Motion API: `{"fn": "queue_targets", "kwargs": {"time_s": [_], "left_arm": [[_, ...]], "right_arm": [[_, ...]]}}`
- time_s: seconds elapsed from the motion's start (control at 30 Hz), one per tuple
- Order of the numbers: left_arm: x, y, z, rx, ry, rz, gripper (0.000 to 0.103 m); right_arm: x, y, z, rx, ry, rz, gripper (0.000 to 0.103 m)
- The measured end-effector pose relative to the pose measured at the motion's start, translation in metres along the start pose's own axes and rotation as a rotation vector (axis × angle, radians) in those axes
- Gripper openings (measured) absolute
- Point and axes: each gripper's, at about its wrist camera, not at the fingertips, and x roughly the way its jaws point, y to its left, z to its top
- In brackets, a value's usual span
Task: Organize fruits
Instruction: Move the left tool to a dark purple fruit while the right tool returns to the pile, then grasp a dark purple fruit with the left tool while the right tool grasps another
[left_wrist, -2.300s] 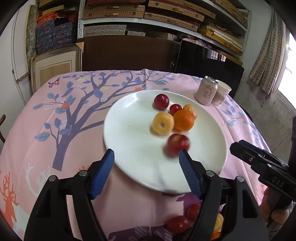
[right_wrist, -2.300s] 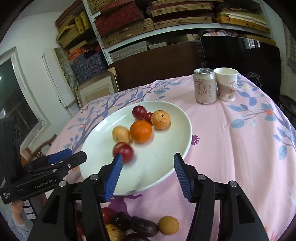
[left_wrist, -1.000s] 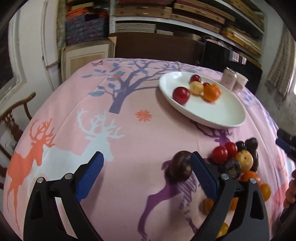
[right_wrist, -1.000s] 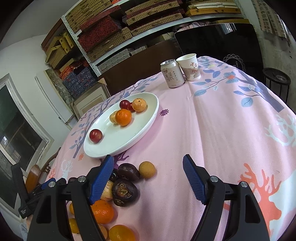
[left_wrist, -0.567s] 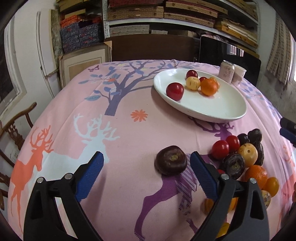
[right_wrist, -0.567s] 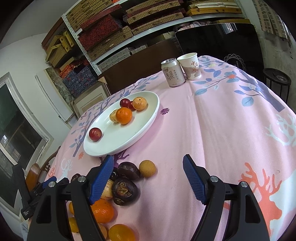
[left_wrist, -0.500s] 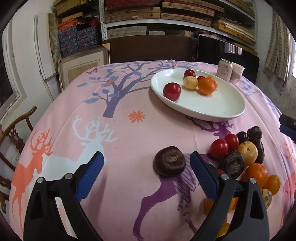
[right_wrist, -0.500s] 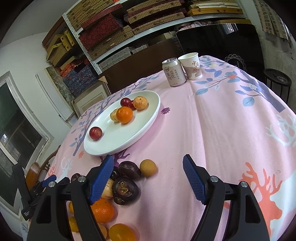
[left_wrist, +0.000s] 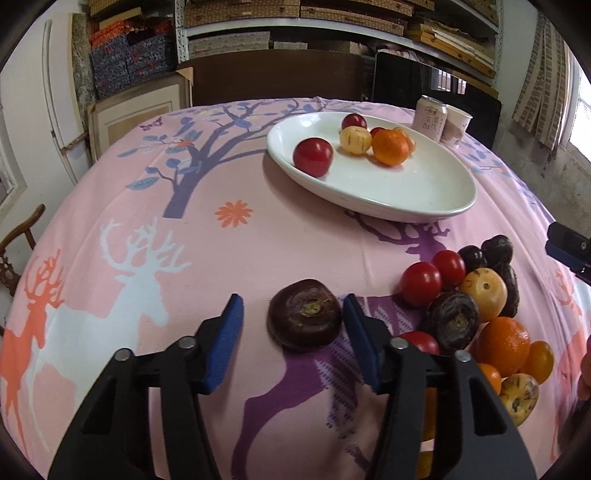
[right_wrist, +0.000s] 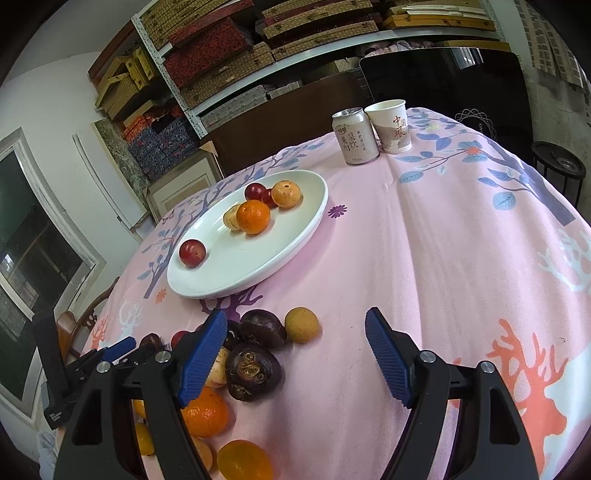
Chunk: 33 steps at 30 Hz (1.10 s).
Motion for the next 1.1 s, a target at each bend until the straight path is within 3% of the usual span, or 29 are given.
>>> {"fn": "queue_targets", "kwargs": {"time_s": [0.1,0.5,0.73,0.87,1.1], "left_arm": [[0.009,-0.002,0.001,0.0,0.033,-0.025,0.042],[0.011,-0.004,0.002,-0.006,0.043,-0.014,0.043],[0.012,-0.004,0.001,-0.004,0.043,-0.013,0.043],[0.012,-0.004,0.001,-0.003,0.044,-0.015,0.044],[0.012,-0.006,0.0,0.01,0.047,-0.01,0.048]], "right_arm": [[0.003,0.003,-0.002,-0.02,0.015,-0.005,0.078],[0.02,0.025,-0.018,-0.131,0.133,-0.012,0.078],[0.025,0.038,-0.029,-0.262,0.134,-0.135,0.078],[0.018,0.037,-0.027,-0.325,0.061,-0.292,0.078],[0.018,0.044,-0.029,-0.339,0.079,-0.177,0.077]]}}
